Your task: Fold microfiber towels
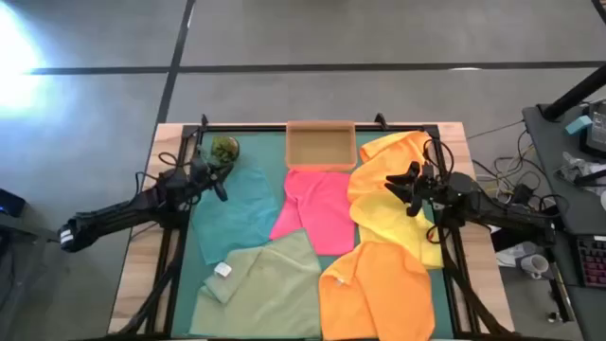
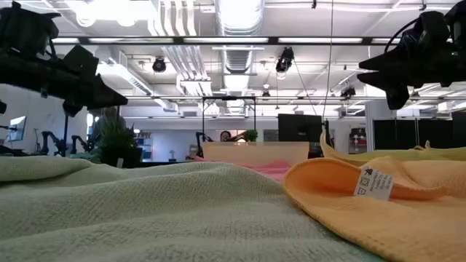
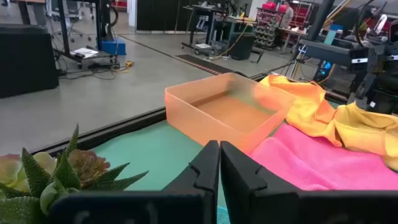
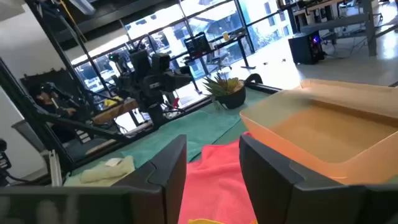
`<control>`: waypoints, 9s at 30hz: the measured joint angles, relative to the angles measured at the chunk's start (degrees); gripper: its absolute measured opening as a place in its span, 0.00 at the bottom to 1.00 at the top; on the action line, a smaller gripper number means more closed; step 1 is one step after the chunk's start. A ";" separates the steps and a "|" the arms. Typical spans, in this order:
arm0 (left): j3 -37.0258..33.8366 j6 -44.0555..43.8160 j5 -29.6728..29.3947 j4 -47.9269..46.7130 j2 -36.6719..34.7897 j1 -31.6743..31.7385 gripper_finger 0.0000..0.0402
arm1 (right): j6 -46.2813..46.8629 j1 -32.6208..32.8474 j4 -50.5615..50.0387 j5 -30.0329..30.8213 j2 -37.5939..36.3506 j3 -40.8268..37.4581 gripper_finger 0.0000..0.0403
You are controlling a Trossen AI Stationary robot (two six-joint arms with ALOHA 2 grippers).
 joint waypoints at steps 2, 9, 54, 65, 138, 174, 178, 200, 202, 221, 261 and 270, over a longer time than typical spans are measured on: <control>-0.01 -0.01 0.00 0.00 0.02 -0.02 0.00 | 0.00 0.01 0.00 -0.01 0.02 0.00 0.35; 0.00 0.00 0.01 0.00 0.01 -0.01 0.00 | 0.00 0.00 0.00 -0.01 0.02 0.00 0.35; 0.00 0.00 0.00 0.00 0.02 -0.02 0.00 | 0.00 0.00 0.00 -0.01 0.04 0.00 0.35; -0.02 0.00 0.02 0.00 0.00 0.00 0.00 | 0.00 0.02 0.00 -0.02 0.02 0.00 0.35; 30.51 12.47 10.97 -24.73 22.81 -3.27 0.42 | 0.00 0.02 0.00 -0.02 0.02 0.00 0.35; 40.18 -43.19 10.77 -56.19 54.59 -61.28 0.42 | 0.00 0.00 -0.02 -0.02 0.02 0.00 0.35; 41.93 -46.85 10.79 -55.96 58.57 -64.59 0.42 | 0.00 0.00 -0.02 -0.01 0.02 0.00 0.35; 44.90 -48.54 15.65 -55.55 73.15 -67.91 0.42 | 0.00 0.00 0.00 -0.02 0.02 0.01 0.35; 44.60 -49.50 15.65 -55.49 73.15 -67.91 0.42 | 0.00 0.00 -0.01 -0.01 0.02 0.00 0.35; 44.26 -49.57 15.21 -55.19 79.72 -67.97 0.23 | 0.00 0.01 -0.01 0.00 0.02 0.00 0.35; 52.09 -54.12 5.05 -78.82 72.66 -67.76 0.00 | -0.04 0.00 0.29 0.00 0.02 0.00 0.35; 53.39 -54.13 2.73 -81.47 69.32 -66.18 0.00 | -0.17 0.00 1.88 0.80 0.04 0.00 0.35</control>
